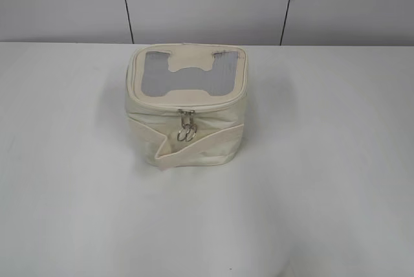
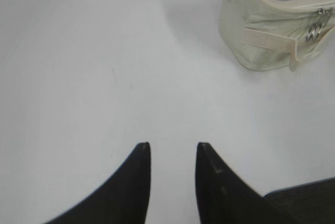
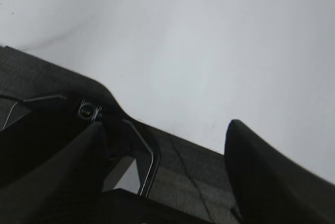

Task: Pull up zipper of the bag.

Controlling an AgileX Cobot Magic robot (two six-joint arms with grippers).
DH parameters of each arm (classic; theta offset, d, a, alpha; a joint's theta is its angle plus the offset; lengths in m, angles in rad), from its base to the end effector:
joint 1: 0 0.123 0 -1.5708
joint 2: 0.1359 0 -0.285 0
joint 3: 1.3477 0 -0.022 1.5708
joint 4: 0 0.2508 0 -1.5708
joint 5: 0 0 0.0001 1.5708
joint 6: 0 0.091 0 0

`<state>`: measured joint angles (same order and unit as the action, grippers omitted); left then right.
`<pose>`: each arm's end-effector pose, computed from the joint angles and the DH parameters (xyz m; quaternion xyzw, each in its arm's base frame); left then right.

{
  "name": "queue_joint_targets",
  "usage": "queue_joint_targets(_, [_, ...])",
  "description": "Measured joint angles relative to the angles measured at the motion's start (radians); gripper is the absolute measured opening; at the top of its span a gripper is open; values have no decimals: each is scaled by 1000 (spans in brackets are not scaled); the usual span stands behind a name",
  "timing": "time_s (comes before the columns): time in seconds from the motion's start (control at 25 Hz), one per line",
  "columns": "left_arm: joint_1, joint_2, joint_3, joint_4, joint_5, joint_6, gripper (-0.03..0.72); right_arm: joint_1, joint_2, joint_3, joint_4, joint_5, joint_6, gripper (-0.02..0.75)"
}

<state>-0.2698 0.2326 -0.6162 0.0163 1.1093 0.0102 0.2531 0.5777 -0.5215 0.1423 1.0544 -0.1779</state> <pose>0.0203 -0.0042 0.3047 0.1246 0.8845 -0.0501 0.4467 0.0764 0.0314 0.2624 -0.1887 0.9418 0.0791 0.2668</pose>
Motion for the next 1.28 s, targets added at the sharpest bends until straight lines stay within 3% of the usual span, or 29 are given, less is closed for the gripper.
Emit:
queue_joint_targets(0.32, [0, -218, 40, 11, 40, -2, 233, 0, -397, 15, -85, -3, 69, 549])
queue_joint_targets(0.52, [0, -239, 45, -53, 31, 6, 233, 0, -559, 17, -115, -3, 78, 547])
queue_joint_targets(0.92, [0, -238, 77, -83, -50, 12, 231, 0, -584, 23, -120, -3, 81, 431])
queue_joint_targets(1.28, [0, -238, 77, -84, -51, 12, 230, 0, -584, 23, -120, -3, 85, 412])
